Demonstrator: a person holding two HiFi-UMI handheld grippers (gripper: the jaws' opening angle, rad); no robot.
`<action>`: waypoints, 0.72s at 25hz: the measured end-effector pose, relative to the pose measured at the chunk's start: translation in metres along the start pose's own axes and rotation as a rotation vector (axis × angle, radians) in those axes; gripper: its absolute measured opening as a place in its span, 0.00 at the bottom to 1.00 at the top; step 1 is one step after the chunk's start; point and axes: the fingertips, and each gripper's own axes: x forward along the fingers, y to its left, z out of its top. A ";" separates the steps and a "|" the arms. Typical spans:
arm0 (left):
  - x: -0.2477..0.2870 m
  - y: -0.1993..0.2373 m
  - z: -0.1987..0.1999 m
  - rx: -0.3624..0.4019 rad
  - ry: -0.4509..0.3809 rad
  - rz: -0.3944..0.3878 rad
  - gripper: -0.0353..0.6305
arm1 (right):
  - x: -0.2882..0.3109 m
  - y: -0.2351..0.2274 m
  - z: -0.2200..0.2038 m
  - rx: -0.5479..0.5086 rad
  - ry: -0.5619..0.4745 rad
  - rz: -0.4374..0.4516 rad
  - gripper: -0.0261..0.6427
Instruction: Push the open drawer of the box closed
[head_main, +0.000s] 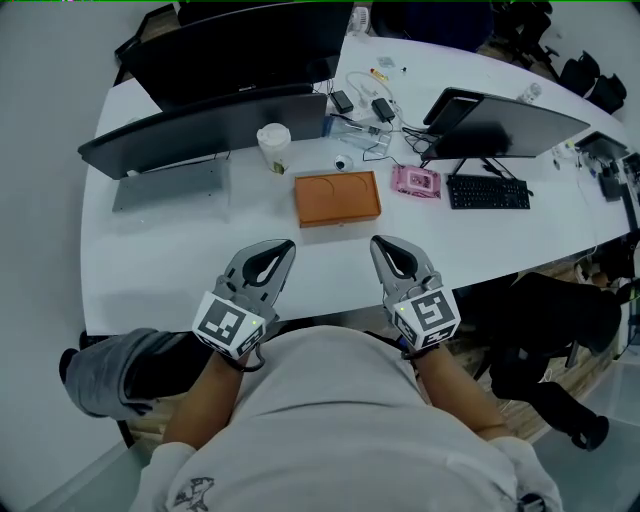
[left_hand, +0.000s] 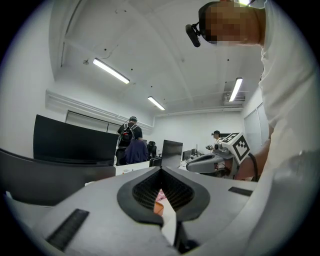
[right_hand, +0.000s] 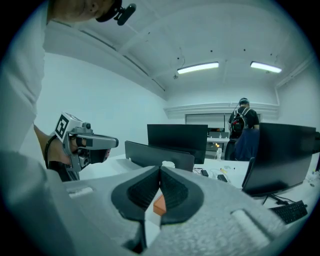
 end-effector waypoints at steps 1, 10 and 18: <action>0.000 -0.009 0.001 -0.001 0.001 0.007 0.05 | -0.008 -0.001 -0.001 -0.004 -0.003 0.007 0.04; -0.018 -0.093 -0.007 -0.001 -0.004 0.062 0.05 | -0.091 0.006 -0.021 -0.004 -0.020 0.074 0.04; -0.048 -0.178 -0.033 0.009 0.021 0.109 0.05 | -0.182 0.025 -0.052 -0.018 -0.031 0.119 0.04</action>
